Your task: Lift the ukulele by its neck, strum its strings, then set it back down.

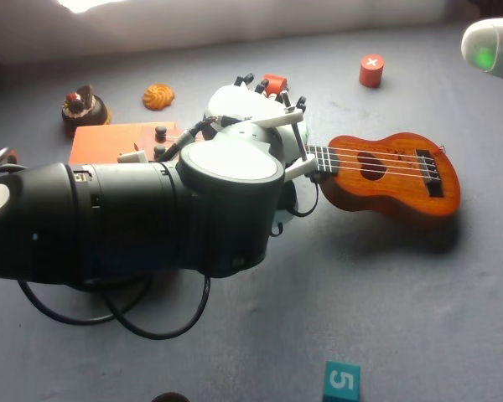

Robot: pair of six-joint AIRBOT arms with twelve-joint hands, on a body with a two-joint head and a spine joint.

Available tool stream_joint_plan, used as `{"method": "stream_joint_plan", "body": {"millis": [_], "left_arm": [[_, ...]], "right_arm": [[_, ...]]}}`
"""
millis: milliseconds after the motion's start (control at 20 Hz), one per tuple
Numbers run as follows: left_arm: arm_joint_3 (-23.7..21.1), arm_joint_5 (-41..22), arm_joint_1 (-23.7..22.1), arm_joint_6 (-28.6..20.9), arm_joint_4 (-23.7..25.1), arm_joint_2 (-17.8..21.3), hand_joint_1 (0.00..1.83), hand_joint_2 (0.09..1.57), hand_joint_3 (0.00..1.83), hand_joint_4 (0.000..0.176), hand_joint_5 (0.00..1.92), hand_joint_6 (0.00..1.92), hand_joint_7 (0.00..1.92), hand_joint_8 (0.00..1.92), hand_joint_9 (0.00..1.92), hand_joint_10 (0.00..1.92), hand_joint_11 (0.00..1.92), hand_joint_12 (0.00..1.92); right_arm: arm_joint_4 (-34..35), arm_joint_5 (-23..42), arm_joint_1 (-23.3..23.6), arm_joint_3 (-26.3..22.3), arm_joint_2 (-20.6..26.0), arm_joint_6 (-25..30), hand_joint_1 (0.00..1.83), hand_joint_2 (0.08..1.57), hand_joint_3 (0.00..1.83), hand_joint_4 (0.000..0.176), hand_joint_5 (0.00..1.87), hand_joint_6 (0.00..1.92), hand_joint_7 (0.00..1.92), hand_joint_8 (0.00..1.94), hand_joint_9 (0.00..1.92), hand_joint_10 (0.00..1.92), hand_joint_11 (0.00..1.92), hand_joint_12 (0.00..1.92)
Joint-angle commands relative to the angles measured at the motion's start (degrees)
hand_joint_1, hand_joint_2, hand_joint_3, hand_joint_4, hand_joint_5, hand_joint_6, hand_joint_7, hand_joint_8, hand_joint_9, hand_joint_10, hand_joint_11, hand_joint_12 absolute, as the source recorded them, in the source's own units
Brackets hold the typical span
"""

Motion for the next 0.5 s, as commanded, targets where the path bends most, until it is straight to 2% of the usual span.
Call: {"method": "stream_joint_plan", "body": {"millis": [0,50,100,200,400,450], "left_arm": [[0.3,1.5,0.0,0.3,4.7,-0.3,0.84,1.02,0.00,0.003,0.00,0.00,0.00,0.00,0.00,0.00,0.00,0.27],[0.5,1.5,0.1,0.3,4.8,-0.4,0.83,1.02,0.00,0.002,0.00,0.00,0.00,0.00,0.00,0.00,0.00,0.28],[0.6,1.5,0.2,0.3,4.9,-0.5,0.82,1.03,0.01,0.003,0.00,0.00,0.00,0.00,0.00,0.00,0.00,0.28],[0.8,1.5,0.4,0.3,5.0,-0.7,0.86,1.01,0.00,0.011,0.00,0.00,0.00,0.00,0.00,0.00,0.00,0.31],[1.0,1.5,0.7,0.3,5.4,-1.1,0.82,1.03,0.00,0.012,0.00,0.00,0.00,0.00,0.00,0.00,0.00,0.30],[1.0,1.5,0.8,0.3,5.4,-1.1,0.82,1.05,0.01,0.017,0.00,0.00,0.03,0.01,0.04,0.01,0.00,0.40]], "right_arm": [[-0.4,6.7,0.9,-0.1,0.2,0.1,0.03,1.29,0.00,0.000,0.10,0.00,0.13,0.00,0.09,0.01,0.01,0.02],[-0.4,6.7,0.9,-0.1,0.2,0.1,0.02,1.29,0.00,0.000,0.10,0.00,0.12,0.00,0.09,0.01,0.01,0.02],[-0.4,6.7,0.9,-0.1,0.2,0.1,0.04,1.28,0.00,0.000,0.13,0.01,0.14,0.00,0.11,0.02,0.00,0.12],[-0.4,6.7,0.9,-0.2,0.2,0.1,0.05,1.28,0.00,0.000,0.15,0.01,0.16,0.00,0.13,0.02,0.00,0.18],[-0.4,6.7,0.9,-0.2,0.2,0.1,0.06,1.28,0.00,0.000,0.12,0.00,0.13,0.00,0.09,0.00,0.00,0.00],[-0.4,6.7,0.9,-0.2,0.2,0.1,0.06,1.28,0.00,0.000,0.13,0.00,0.14,0.00,0.11,0.01,0.00,0.00]]}}
